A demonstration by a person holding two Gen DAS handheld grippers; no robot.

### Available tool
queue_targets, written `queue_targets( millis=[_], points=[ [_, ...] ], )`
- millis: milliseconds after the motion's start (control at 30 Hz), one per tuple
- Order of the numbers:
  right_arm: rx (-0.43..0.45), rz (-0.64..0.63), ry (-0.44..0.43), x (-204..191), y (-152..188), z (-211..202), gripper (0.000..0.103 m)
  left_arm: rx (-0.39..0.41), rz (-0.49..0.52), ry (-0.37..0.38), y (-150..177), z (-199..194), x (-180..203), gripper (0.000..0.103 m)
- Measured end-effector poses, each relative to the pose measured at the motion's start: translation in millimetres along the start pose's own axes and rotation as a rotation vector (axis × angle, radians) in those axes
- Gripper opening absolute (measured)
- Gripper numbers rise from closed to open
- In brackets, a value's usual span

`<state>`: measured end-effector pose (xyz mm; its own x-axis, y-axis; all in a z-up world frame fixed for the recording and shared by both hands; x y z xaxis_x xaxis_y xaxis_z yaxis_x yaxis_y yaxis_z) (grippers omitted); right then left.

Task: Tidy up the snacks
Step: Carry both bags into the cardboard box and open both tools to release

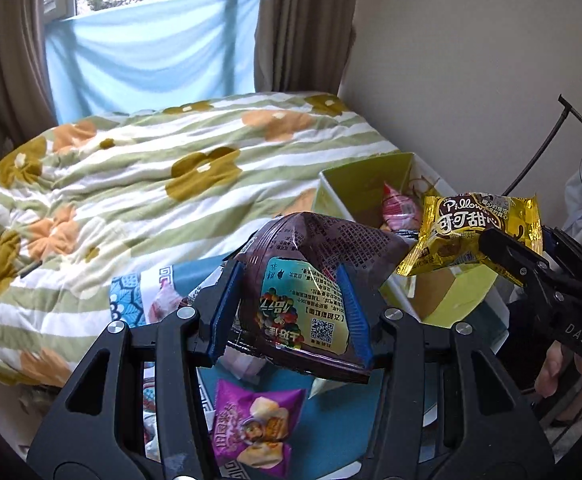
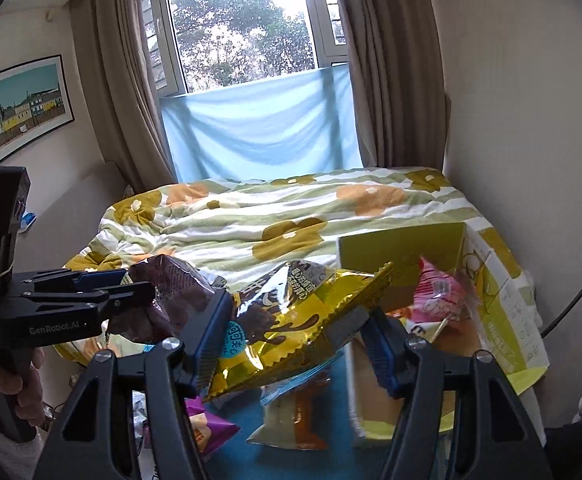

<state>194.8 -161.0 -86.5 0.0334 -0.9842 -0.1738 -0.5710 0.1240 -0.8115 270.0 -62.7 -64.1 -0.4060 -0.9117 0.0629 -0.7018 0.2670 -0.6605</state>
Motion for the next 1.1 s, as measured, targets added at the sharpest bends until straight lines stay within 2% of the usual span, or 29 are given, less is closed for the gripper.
queue_targets(
  millis=[267, 400, 500, 567, 633, 767, 833, 933, 1100],
  points=[
    [-0.047, -0.001, 0.068, 97, -21, -22, 0.059, -0.004, 0.028, 0.086, -36, 39, 119, 0.045],
    [-0.089, 0.027, 0.078, 148, -19, -22, 0.059, -0.054, 0.043, 0.110, -37, 74, 174, 0.045],
    [-0.117, 0.033, 0.088, 179, -15, -21, 0.059, -0.106, 0.031, 0.115, -28, 105, 200, 0.045],
    [-0.142, 0.037, 0.088, 197, -12, -20, 0.055, -0.142, 0.020, 0.111, -19, 120, 213, 0.045],
    [-0.172, 0.038, 0.071, 212, -8, -16, 0.038, -0.173, 0.012, 0.096, -6, 132, 221, 0.045],
    [-0.219, 0.035, 0.019, 232, 3, 0, 0.034, -0.253, -0.002, 0.047, 20, 157, 225, 0.045],
    [-0.275, 0.020, -0.038, 235, 12, 24, 0.019, -0.273, 0.000, 0.009, 30, 159, 227, 0.045],
    [-0.268, 0.105, -0.093, 245, 11, 27, 0.019, -0.272, 0.009, 0.006, 42, 155, 231, 0.045],
    [-0.284, 0.104, -0.099, 242, 16, 21, 0.019, -0.264, 0.029, -0.012, 42, 144, 232, 0.045]
  ],
)
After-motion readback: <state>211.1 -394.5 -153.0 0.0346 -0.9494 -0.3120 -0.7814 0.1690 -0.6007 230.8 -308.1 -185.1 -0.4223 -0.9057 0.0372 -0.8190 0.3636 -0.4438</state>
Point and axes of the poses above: each gripper's, at about its wrist camera, not at the fingertips, and z roughly the way its jaws point, x to its right, y to its underside, the point moved 5 cm from there along z, roughly the way its jaws point, and after that the axes turned 5 degrees about -y, right-handed, at the moved point
